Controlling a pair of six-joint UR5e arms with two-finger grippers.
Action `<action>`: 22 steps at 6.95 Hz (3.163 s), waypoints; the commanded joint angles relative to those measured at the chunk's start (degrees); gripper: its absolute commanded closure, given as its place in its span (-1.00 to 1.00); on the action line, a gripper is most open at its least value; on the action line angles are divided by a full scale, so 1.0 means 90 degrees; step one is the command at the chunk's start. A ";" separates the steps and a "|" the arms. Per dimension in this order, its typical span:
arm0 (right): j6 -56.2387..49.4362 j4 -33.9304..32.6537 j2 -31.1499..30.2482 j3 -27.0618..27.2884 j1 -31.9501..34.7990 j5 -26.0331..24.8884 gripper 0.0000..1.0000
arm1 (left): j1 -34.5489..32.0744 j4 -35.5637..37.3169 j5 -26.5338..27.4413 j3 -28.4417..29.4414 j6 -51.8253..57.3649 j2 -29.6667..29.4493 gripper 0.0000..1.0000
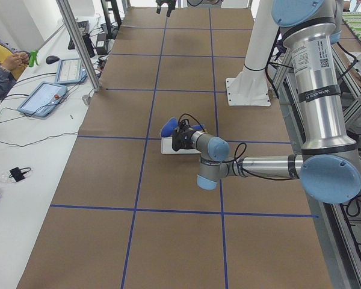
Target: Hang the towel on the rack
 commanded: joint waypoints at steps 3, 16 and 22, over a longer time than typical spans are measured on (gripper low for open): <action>-0.0030 0.0000 0.0000 -0.0011 0.0001 -0.0008 -1.00 | -0.0078 -0.0143 0.0065 0.0454 -0.0051 -0.0095 1.00; -0.3683 0.0000 -0.2621 0.0263 0.1745 0.1239 -1.00 | -0.4431 0.4226 -0.3653 0.1119 0.5122 -0.1189 -0.96; -0.8967 -0.0098 -0.4784 -0.0359 0.3163 0.1291 -1.00 | -0.4814 0.8333 -0.3646 0.0690 0.9367 -0.1373 -0.96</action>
